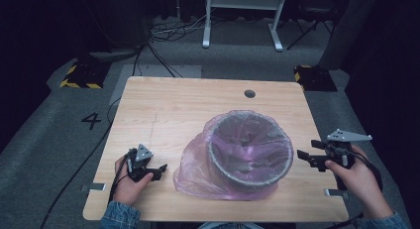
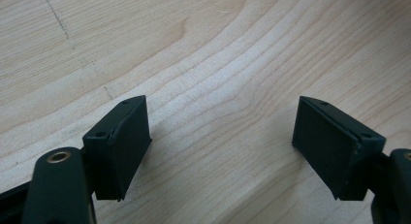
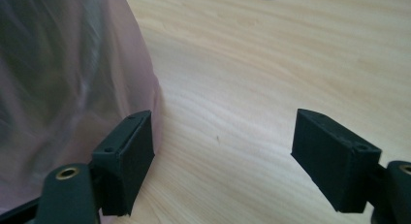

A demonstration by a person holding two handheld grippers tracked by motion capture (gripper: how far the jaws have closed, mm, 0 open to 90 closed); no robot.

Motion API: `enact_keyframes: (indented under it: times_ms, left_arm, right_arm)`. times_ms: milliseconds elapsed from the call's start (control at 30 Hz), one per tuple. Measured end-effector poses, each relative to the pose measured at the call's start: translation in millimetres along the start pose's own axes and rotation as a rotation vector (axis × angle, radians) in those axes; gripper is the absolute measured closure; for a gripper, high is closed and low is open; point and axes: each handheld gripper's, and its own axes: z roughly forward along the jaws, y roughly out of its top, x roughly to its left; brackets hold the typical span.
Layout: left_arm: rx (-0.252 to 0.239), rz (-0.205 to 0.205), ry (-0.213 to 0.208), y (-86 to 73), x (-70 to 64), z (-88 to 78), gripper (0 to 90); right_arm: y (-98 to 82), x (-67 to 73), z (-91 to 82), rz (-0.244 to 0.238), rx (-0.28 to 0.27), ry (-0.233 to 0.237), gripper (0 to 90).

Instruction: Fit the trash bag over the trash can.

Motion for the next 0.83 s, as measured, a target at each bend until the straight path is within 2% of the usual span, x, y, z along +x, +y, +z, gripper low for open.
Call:
enact_keyframes:
  times_ms: [300, 500, 567, 700, 833]
  left_arm:
    - [-0.001, 0.0, 0.0, 0.0, 0.0, 0.0, 21.1]
    - [0.001, 0.0, 0.0, 0.1, 0.0, -0.1, 21.1]
    - [0.001, 0.0, 0.0, 0.1, 0.0, 0.0, 21.1]
    - [-0.001, 0.0, 0.001, 0.0, -0.1, 0.0, 21.1]
    - [-0.001, 0.0, 0.001, 0.0, -0.1, 0.0, 21.1]
  right_arm:
    - [-46.7, -7.5, 28.6, 0.023, 0.04, -0.022, 23.6]
    - [-76.7, -8.5, 49.9, 0.017, 0.084, -0.052, 23.7]
    - [-84.3, -9.1, 54.2, 0.009, 0.073, -0.069, 23.2]
    - [-90.2, -9.5, 56.0, -0.029, 0.031, -0.105, 22.8]
    - [-90.1, -9.4, 56.3, -0.033, 0.033, -0.114, 21.3]
